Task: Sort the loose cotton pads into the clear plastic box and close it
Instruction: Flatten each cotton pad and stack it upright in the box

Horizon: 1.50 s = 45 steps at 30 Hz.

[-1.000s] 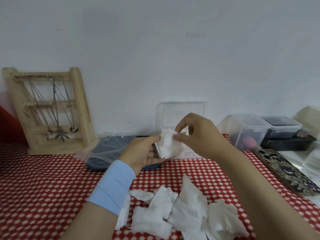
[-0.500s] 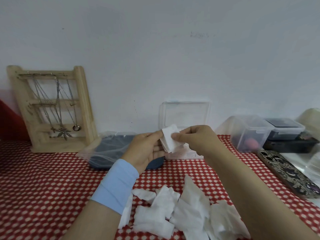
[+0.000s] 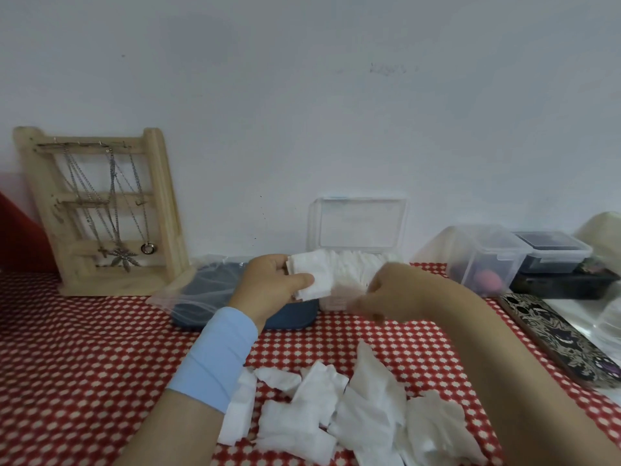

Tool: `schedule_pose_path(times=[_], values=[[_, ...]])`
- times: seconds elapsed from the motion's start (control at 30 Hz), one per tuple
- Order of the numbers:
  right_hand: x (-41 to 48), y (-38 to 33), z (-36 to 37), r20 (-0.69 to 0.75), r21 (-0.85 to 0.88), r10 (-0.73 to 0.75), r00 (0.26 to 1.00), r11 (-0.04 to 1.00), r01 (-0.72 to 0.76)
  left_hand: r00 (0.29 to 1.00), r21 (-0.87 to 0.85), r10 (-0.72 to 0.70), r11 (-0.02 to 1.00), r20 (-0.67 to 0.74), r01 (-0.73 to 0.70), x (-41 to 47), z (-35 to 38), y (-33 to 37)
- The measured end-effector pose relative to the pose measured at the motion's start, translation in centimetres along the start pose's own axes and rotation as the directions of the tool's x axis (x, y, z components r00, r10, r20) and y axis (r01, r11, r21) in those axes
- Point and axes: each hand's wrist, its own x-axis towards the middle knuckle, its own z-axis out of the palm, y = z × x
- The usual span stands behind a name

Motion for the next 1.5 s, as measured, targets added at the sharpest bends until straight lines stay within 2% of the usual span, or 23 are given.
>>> schedule_pose_path(times=[0.03, 0.1, 0.17, 0.27, 0.37, 0.5, 0.73, 0.83, 0.93, 1.07, 1.23, 1.4, 1.5], values=[[-0.3, 0.0, 0.0, 0.125, -0.105, 0.061, 0.990, 0.993, -0.048, 1.000, -0.006, 0.000, 1.000, -0.008, 0.000, 0.1, -0.1, 0.0], [-0.3, -0.2, 0.7, 0.271, -0.199, 0.138, 0.953, 0.976, -0.085, 1.000, -0.005, 0.005, 1.000, -0.011, -0.005, 0.1, -0.3, 0.0], [0.0, -0.5, 1.5, 0.309, -0.220, 0.132, 0.942, 0.973, -0.064, 1.000, 0.016, 0.015, 1.000, -0.005, -0.015, 0.0, -0.1, 0.1], [0.3, -0.3, 1.2, 0.339, -0.221, 0.003, 0.941, 0.972, 0.077, 1.000, 0.032, 0.015, 0.999, 0.008, -0.015, -0.1, 0.1, 0.1], [0.2, 0.4, 0.1, 0.225, 0.022, -0.132, 0.965, 0.991, 0.131, 1.000, 0.019, 0.006, 1.000, -0.002, -0.006, 0.0, 0.0, 0.0], [0.6, 0.6, 0.1, 0.071, 0.392, -0.139, 0.988, 0.914, 0.100, 1.000, 0.013, 0.014, 1.000, -0.019, -0.014, 0.0, -0.2, -0.1], [1.1, 0.6, 1.0, -0.002, 0.657, -0.116, 0.993, 0.748, 0.089, 0.999, -0.022, -0.047, 0.999, -0.017, 0.047, 0.1, -0.2, -0.2], [1.1, 0.2, 1.0, -0.075, 0.703, -0.101, 0.992, 0.700, 0.125, 0.994, -0.040, -0.108, 0.993, 0.026, 0.109, 0.0, -0.1, -0.1], [1.0, -0.2, 1.1, -0.140, 0.698, -0.070, 0.988, 0.701, 0.148, 0.967, -0.259, -0.189, 0.938, 0.168, 0.229, -0.5, 0.2, 0.4], [0.9, -0.7, 1.3, -0.203, 0.723, -0.051, 0.978, 0.666, 0.185, 0.956, -0.295, -0.139, 0.931, 0.258, 0.215, -0.9, 0.6, 0.7], [1.0, -0.7, 1.2, -0.125, 0.873, -0.094, 0.988, 0.463, 0.154, 0.975, -0.267, -0.072, 0.955, 0.211, 0.129, -1.0, 1.0, 0.7], [1.3, -0.2, 0.9, -0.061, 0.919, -0.147, 0.987, 0.378, 0.113, 0.986, -0.246, -0.059, 0.965, 0.156, 0.096, -0.5, 0.8, 0.4], [1.4, 0.3, 0.5, -0.036, 0.919, -0.186, 0.982, 0.380, 0.106, 0.986, -0.273, -0.040, 0.958, 0.164, 0.085, -0.5, 0.6, 0.4]])
